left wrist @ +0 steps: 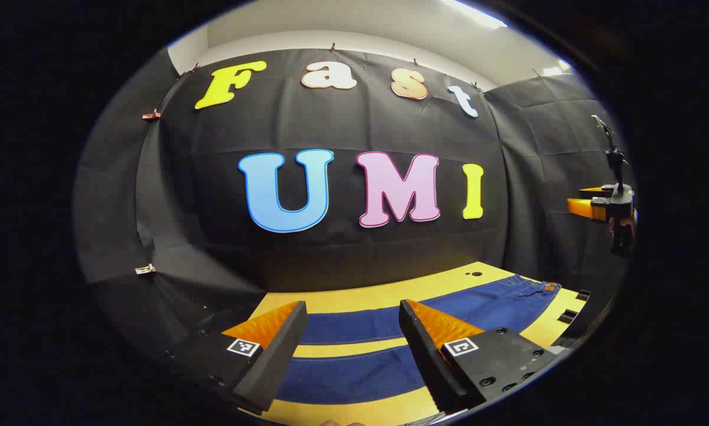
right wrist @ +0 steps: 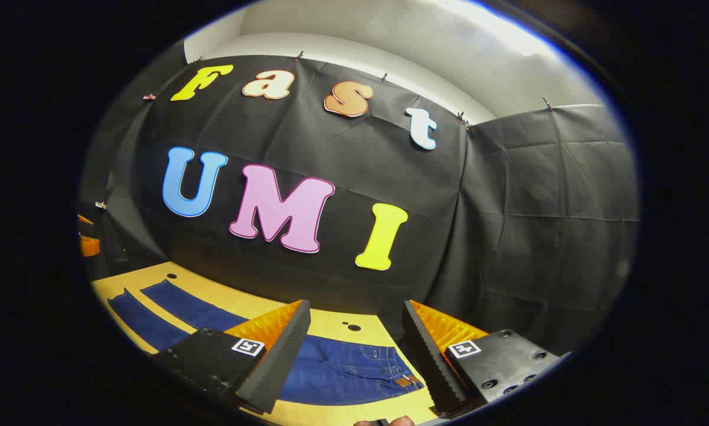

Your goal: Grasp the waist and the cuffs of the jeans and fold them to make the two legs overlap; first hold the waist and fold one-third of the jeans toward the cuffs, then hold the cuffs and fold the remaining one-third in the same direction to finish folding.

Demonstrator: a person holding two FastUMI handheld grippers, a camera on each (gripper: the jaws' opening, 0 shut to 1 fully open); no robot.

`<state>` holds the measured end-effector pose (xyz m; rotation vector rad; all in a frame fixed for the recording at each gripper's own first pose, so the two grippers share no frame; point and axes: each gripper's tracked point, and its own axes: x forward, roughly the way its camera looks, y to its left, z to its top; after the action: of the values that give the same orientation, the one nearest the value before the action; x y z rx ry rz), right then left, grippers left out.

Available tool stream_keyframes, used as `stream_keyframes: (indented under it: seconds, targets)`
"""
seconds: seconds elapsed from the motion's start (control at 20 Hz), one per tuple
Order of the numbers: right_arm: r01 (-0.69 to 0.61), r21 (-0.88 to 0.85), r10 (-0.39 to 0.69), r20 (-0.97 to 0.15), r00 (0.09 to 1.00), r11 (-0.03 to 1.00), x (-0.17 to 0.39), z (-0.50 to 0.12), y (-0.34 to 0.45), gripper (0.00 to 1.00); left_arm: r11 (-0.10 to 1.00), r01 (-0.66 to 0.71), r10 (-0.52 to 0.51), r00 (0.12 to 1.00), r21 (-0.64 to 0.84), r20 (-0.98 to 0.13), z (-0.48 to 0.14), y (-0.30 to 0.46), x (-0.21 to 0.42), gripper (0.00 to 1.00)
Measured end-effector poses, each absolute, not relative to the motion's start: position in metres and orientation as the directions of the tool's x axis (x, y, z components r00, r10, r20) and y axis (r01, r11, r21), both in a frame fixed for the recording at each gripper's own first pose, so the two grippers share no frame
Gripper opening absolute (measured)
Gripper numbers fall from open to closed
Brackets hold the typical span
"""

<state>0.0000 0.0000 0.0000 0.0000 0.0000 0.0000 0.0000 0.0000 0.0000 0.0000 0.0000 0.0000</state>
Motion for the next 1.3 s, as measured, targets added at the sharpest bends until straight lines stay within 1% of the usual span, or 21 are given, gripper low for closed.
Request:
stream_keyframes:
  seconds: [0.3,0.4,0.45,0.5,0.6,0.65,0.8,0.85,0.9,0.95,1.0,1.1,1.15,1.2,1.3]
  targets:
    - [0.002,-0.036,-0.001,0.014,1.0,0.999,0.003,0.007,-0.007,0.96,1.0,0.009,-0.009,1.0,0.024,-0.01,-0.002,0.002,0.0,0.97]
    - [0.007,-0.013,-0.006,0.017,1.0,1.0,0.002,0.009,-0.011,0.94,1.0,0.017,-0.017,1.0,0.017,0.008,0.005,-0.003,0.001,0.97]
    - [0.008,-0.002,-0.008,0.018,1.0,1.0,0.001,0.01,-0.011,0.96,1.0,0.018,-0.018,1.0,0.015,0.016,0.007,-0.006,0.001,0.97]
    - [0.011,0.009,-0.011,0.018,1.0,1.0,0.002,0.009,-0.013,0.94,1.0,0.018,-0.018,1.0,0.016,0.023,0.011,-0.009,0.002,0.97]
    - [0.011,0.022,-0.012,0.013,1.0,1.0,0.003,0.007,-0.015,0.96,1.0,0.016,-0.016,0.999,0.017,0.034,0.017,-0.013,0.005,0.97]
    - [0.012,0.024,-0.013,0.008,1.0,1.0,0.002,0.005,-0.016,0.94,1.0,0.017,-0.017,0.999,0.012,0.037,0.017,-0.016,0.005,0.97]
    - [0.013,0.033,-0.013,0.003,1.0,0.999,0.003,0.002,-0.017,0.94,1.0,0.022,-0.022,0.999,-0.012,0.046,0.022,-0.02,0.006,0.97]
    - [0.012,0.037,-0.013,0.002,1.0,0.999,0.002,0.001,-0.017,0.96,1.0,0.022,-0.021,0.999,-0.017,0.049,0.024,-0.021,0.007,0.97]
    - [0.011,0.038,-0.011,0.0,1.0,0.999,0.001,-0.001,-0.017,0.94,1.0,0.022,-0.021,0.999,-0.02,0.05,0.025,-0.021,0.009,0.97]
    - [0.008,0.036,-0.007,-0.006,1.0,0.999,0.002,-0.004,-0.017,0.96,0.999,0.026,-0.025,0.999,-0.018,0.046,0.022,-0.022,0.01,0.97]
    - [0.004,0.031,-0.004,-0.021,1.0,1.0,0.002,-0.009,-0.017,0.94,0.998,0.051,-0.051,0.999,-0.023,0.013,0.01,-0.024,0.012,0.97]
    - [0.002,0.007,-0.001,-0.076,0.997,1.0,0.001,-0.025,-0.02,0.96,0.993,0.106,-0.108,0.993,-0.049,-0.055,-0.014,-0.024,0.011,0.97]
    - [0.006,-0.016,-0.008,-0.103,0.995,1.0,0.0,-0.032,-0.024,0.96,0.993,0.11,-0.113,0.988,-0.036,-0.101,-0.03,-0.015,0.01,0.97]
    - [0.004,-0.043,-0.009,-0.125,0.992,0.999,-0.002,-0.04,-0.027,0.94,0.994,0.113,-0.112,0.985,0.004,-0.134,-0.041,-0.003,0.009,0.97]
    - [-0.032,-0.105,0.014,-0.166,0.986,0.994,-0.004,-0.057,-0.027,0.96,0.981,0.147,-0.123,0.977,0.13,-0.177,-0.06,0.016,0.007,0.97]
